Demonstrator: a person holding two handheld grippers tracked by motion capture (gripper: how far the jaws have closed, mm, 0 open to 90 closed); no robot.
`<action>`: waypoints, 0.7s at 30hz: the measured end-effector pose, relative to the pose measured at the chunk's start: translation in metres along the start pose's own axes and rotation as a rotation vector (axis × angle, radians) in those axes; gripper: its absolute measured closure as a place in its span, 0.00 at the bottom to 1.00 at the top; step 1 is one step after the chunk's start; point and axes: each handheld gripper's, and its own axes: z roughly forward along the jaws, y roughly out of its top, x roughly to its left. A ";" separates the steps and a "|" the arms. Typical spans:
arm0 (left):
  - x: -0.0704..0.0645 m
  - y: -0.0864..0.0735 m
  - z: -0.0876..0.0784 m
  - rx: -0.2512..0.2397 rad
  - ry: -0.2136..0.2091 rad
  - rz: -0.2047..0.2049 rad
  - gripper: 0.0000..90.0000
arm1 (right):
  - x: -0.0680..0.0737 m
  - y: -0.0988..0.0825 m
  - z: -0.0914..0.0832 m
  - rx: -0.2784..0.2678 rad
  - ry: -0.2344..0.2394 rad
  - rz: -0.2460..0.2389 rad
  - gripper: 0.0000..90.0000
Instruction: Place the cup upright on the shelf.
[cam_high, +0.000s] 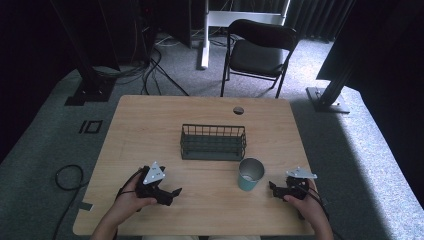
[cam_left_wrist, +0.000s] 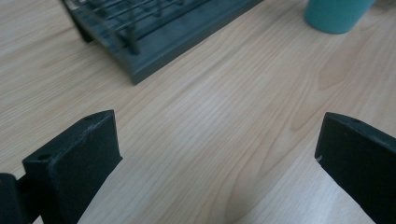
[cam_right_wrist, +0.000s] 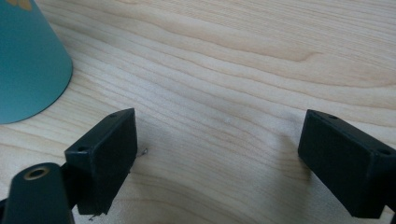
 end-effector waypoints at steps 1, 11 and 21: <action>-0.001 0.001 0.002 -0.001 -0.001 0.002 0.00 | 0.000 0.000 0.000 0.000 0.000 0.000 0.13; -0.012 0.015 0.014 -0.020 -0.044 0.020 0.00 | 0.000 0.000 0.000 0.000 0.000 0.000 0.13; -0.028 0.030 0.032 -0.027 -0.083 0.058 0.00 | 0.000 0.000 0.000 0.000 0.000 0.000 0.13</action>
